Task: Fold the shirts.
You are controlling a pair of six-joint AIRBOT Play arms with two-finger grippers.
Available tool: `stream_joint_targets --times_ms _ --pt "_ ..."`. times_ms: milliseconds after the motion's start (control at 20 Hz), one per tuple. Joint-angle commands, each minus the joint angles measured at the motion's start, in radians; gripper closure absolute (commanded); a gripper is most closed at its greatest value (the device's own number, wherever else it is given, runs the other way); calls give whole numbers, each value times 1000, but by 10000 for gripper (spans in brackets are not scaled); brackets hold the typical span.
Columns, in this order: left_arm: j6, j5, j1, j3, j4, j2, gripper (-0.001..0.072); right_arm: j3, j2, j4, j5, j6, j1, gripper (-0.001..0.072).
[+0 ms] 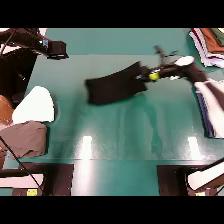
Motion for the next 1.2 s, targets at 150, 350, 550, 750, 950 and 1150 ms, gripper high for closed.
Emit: stream_joint_targets --times_ms 150,350,550,750,950,1150 --pt "-9 2 -14 0 -1 0 680 -149 267 -13 -109 1 -499 691" --pt "-31 2 -14 0 -5 0 680 -149 297 -9 -122 1 -716 691" --pt "-35 3 -14 0 -5 0 680 -138 296 -3 -135 1 -799 691" --pt "-35 2 -14 0 -5 0 680 -5 296 -12 -108 0 -807 692" --pt "-34 -2 -14 0 -5 0 679 156 310 -116 -10 30 -808 692" --pt "-27 -7 -14 0 -5 0 680 187 370 -288 62 55 -829 692"
